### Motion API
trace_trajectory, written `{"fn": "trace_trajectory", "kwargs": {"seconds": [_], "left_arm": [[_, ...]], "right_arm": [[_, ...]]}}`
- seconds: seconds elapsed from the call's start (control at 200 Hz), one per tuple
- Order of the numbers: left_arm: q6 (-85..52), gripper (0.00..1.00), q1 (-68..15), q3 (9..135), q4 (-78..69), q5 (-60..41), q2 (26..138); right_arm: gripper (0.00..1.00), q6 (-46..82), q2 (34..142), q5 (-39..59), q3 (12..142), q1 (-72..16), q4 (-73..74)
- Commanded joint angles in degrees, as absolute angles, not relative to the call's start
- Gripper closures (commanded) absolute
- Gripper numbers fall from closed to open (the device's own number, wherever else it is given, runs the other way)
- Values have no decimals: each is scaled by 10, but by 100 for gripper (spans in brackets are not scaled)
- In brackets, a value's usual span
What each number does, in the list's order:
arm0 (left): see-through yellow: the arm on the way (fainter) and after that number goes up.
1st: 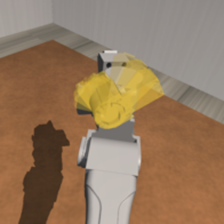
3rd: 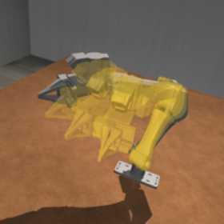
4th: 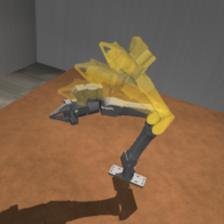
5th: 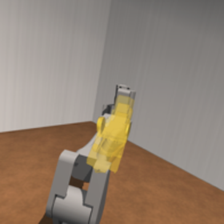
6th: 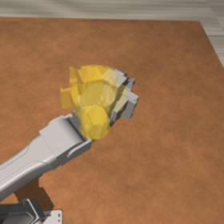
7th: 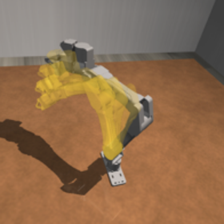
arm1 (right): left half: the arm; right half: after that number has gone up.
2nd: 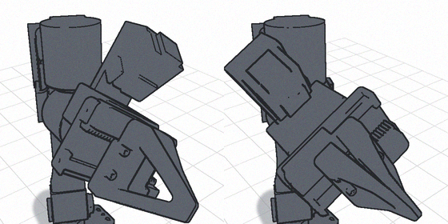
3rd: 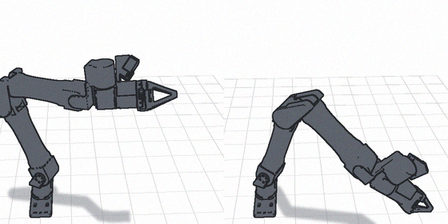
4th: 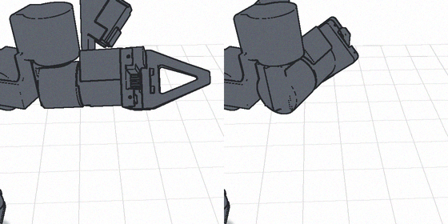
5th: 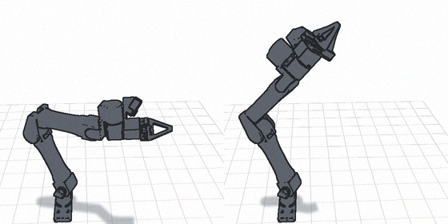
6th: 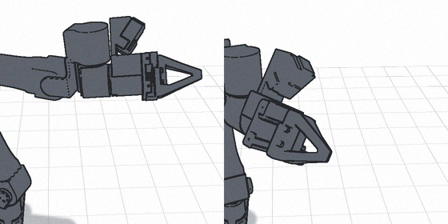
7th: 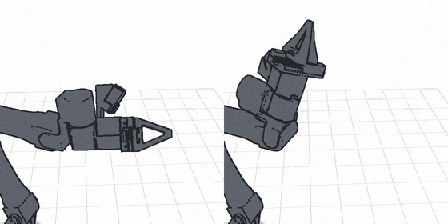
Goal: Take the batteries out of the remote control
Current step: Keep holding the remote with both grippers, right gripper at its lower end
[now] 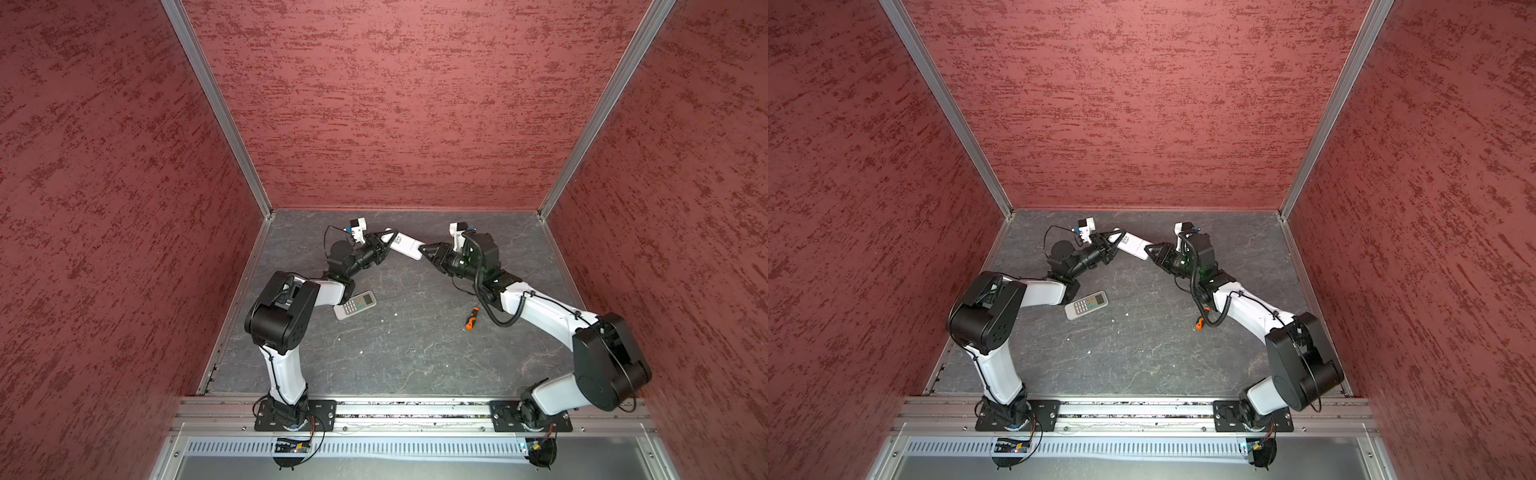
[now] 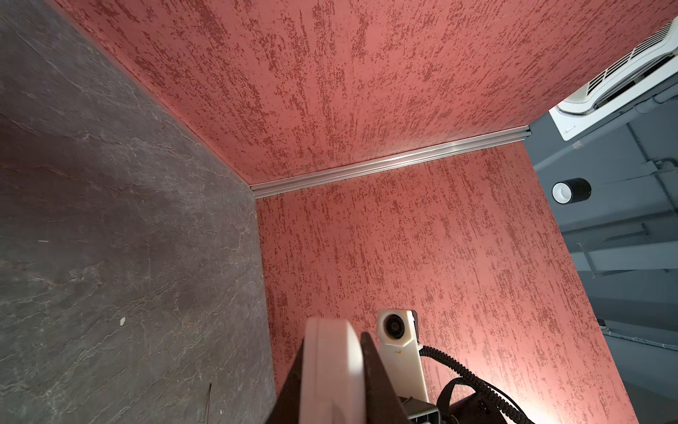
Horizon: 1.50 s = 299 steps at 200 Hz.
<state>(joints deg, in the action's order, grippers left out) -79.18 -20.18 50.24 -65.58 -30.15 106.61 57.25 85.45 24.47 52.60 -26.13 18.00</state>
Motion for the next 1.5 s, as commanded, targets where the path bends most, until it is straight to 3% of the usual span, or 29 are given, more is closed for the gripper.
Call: {"fn": "trace_trajectory", "kwargs": {"seconds": [0.0,1.493], "left_arm": [[-780,100,-203,513,-662,-309,1067],[-759,100,-204,516,-663,-310,1072]], "right_arm": [[64,586,840,260,522,-257,221],[72,611,837,275,509,-258,245]]}}
